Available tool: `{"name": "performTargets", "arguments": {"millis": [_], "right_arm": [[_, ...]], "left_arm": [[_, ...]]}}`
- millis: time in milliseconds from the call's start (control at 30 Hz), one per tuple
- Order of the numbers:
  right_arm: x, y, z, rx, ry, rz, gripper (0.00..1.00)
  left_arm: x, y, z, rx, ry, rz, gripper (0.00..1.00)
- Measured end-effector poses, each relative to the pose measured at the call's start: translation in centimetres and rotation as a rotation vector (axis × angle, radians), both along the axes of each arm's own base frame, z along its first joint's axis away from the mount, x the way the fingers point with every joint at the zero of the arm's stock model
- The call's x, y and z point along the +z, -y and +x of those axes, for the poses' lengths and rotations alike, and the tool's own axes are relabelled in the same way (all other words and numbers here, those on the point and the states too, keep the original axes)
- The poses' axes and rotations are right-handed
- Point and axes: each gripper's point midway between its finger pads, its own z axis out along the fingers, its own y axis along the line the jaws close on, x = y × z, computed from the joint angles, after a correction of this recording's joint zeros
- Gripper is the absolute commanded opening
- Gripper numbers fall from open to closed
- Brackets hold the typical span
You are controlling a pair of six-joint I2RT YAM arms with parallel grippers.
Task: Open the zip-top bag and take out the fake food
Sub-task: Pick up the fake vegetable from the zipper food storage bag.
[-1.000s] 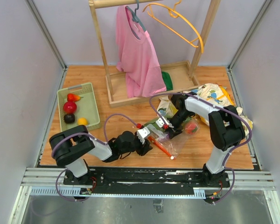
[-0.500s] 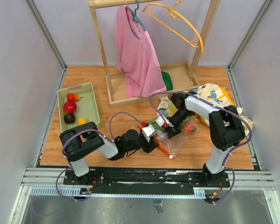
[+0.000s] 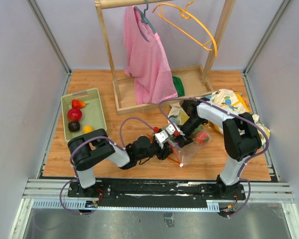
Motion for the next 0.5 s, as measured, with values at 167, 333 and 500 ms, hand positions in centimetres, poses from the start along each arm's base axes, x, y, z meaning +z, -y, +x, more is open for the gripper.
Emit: {"name": "performTargets", "arguments": {"millis": [167, 333, 500], "right_arm": [[-0.02, -0.06, 0.11, -0.001, 0.004, 0.002, 0.16], [-0.03, -0.06, 0.15, -0.009, 0.001, -0.001, 0.29], [-0.07, -0.06, 0.19, -0.037, 0.006, -0.003, 0.58]], "left_arm": [[0.01, 0.24, -0.46, -0.020, -0.023, -0.011, 0.32], [-0.11, 0.21, -0.46, -0.018, -0.027, -0.007, 0.06], [-0.21, -0.03, -0.49, -0.014, -0.030, 0.001, 0.00]]}}
